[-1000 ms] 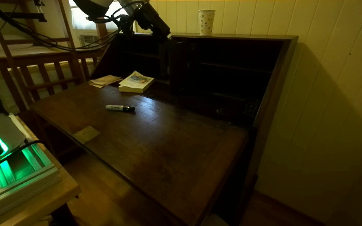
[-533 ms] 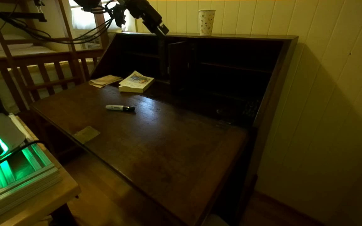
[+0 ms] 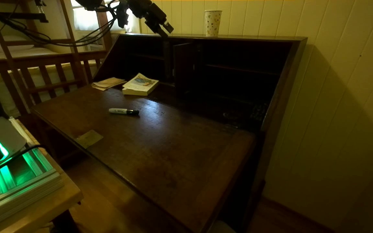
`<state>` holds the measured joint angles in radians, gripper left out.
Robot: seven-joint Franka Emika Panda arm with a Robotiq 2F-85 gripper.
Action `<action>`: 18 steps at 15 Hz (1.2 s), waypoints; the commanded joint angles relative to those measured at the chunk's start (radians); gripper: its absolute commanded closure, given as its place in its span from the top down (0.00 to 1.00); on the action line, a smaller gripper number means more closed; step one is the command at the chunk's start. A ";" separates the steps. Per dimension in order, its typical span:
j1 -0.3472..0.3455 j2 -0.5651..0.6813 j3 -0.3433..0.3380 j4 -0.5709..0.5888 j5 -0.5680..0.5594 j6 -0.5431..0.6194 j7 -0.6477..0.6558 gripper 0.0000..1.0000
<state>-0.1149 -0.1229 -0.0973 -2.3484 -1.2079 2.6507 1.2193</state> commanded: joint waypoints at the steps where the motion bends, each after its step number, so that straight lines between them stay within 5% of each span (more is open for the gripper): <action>1: -0.017 0.040 -0.014 0.032 -0.072 0.055 0.029 1.00; 11: -0.030 0.164 -0.043 0.104 -0.107 0.118 0.028 1.00; 18: -0.034 0.182 -0.054 0.098 -0.053 0.026 -0.019 1.00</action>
<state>-0.1438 0.0511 -0.1453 -2.2609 -1.2763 2.7140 1.2201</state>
